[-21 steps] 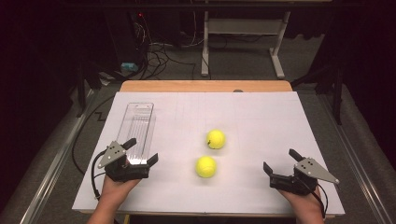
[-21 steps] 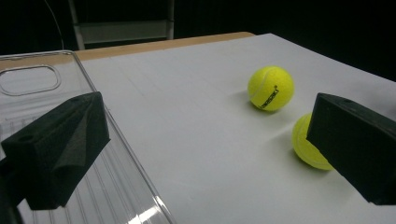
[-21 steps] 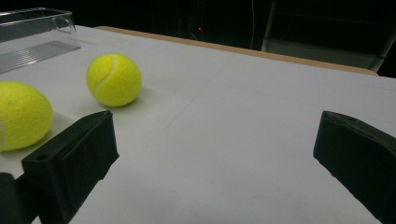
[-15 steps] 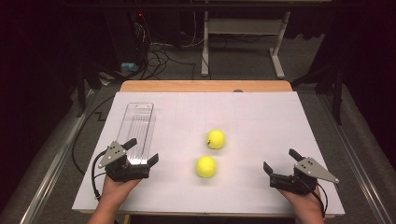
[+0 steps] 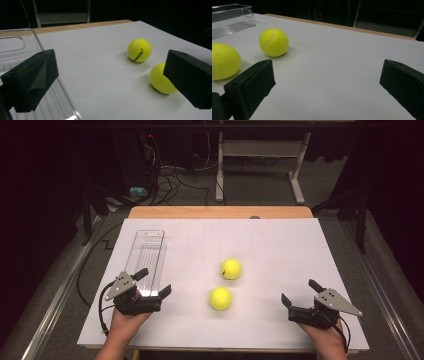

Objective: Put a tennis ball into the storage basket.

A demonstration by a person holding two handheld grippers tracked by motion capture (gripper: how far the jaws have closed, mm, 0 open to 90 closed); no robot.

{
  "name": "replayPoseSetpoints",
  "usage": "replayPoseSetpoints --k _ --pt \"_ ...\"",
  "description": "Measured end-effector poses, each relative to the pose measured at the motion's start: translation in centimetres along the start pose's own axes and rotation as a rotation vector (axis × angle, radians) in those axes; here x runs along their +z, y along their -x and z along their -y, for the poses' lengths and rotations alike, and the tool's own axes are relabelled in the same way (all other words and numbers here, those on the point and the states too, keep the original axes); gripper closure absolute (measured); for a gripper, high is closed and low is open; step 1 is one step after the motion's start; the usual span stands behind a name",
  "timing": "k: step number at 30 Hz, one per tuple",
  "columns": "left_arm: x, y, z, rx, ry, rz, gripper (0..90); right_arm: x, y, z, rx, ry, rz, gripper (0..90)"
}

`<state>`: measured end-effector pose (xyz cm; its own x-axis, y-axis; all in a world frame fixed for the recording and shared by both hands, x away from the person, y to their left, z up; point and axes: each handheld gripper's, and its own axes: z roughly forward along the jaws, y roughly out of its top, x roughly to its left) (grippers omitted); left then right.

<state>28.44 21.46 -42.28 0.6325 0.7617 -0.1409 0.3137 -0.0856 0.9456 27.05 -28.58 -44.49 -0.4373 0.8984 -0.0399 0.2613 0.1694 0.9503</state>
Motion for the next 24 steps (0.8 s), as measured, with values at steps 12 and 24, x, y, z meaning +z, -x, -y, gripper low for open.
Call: replayPoseSetpoints --k 12,24 --pt "1.3 3.0 -0.9 0.078 -0.119 0.050 0.7 0.1 -0.1 0.1 -0.007 -0.005 -0.011 0.0" --pt "2.9 4.0 -0.3 0.113 -0.271 0.076 0.7 0.3 -0.3 0.2 -0.019 -0.020 -0.019 0.0"
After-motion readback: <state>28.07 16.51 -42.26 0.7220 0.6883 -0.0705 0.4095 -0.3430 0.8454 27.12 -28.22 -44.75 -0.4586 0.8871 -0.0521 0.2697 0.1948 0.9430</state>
